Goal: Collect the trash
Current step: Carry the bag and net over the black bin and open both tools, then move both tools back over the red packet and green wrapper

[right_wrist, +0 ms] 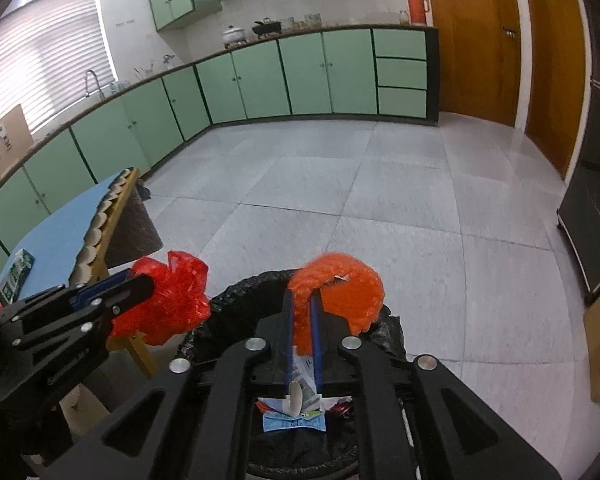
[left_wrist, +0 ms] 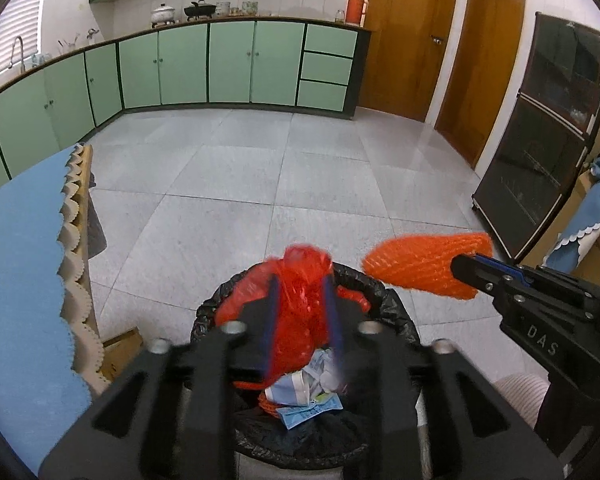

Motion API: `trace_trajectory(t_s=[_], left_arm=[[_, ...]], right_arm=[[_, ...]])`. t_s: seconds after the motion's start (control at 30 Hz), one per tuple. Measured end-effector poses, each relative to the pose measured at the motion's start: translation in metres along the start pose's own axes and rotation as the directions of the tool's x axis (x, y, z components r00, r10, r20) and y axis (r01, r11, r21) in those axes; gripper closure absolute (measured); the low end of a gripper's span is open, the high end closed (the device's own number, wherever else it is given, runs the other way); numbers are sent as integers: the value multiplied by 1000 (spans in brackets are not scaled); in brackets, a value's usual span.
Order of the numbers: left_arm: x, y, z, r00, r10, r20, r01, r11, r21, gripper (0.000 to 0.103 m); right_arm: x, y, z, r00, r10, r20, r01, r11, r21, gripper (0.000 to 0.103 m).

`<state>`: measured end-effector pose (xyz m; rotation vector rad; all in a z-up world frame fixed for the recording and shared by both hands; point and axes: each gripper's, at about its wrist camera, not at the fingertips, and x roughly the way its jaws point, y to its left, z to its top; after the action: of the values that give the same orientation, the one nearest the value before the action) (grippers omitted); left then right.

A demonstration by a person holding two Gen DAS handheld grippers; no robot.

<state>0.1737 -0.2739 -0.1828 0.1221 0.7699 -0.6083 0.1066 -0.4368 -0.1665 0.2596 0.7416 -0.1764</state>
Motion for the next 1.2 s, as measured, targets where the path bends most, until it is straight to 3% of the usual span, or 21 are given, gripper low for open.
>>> trace_trajectory(t_s=[0.17, 0.27, 0.33, 0.37, 0.6, 0.7, 0.77, 0.97, 1.2], left_arm=[[1, 1, 1, 1000, 3, 3, -3, 1000, -2, 58], [-5, 5, 2, 1000, 4, 8, -4, 1000, -14, 57], [-12, 10, 6, 1000, 6, 20, -6, 1000, -29, 55], [-18, 13, 8, 1000, 9, 30, -8, 999, -38, 53], [-71, 42, 21, 989, 62, 132, -52, 995, -81, 39], [-102, 57, 21, 976, 121, 179, -106, 990, -89, 34], [-124, 72, 18, 963, 166, 211, -148, 984, -99, 29], [-174, 121, 1, 918, 318, 239, -288, 946, -151, 26], [-217, 190, -29, 834, 517, 193, -471, 849, -239, 24]], right_arm=[[1, -3, 0, 1000, -3, 3, 3, 1000, 5, 72], [0, -2, 0, 1000, -10, 9, 10, 1000, 10, 66], [-4, 1, 2, 1000, -22, 19, 22, 1000, 9, 57], [-6, 3, 3, 999, -28, 23, 28, 1000, 7, 55], [-43, 38, 20, 990, -40, 132, 43, 999, -21, 16], [-58, 58, 27, 984, -10, 179, 18, 999, -42, 11], [-68, 80, 31, 976, 18, 216, -3, 998, -67, 10], [-77, 141, 36, 957, 110, 268, -81, 989, -120, 9], [-62, 209, 29, 949, 207, 236, -166, 969, -181, 9]])
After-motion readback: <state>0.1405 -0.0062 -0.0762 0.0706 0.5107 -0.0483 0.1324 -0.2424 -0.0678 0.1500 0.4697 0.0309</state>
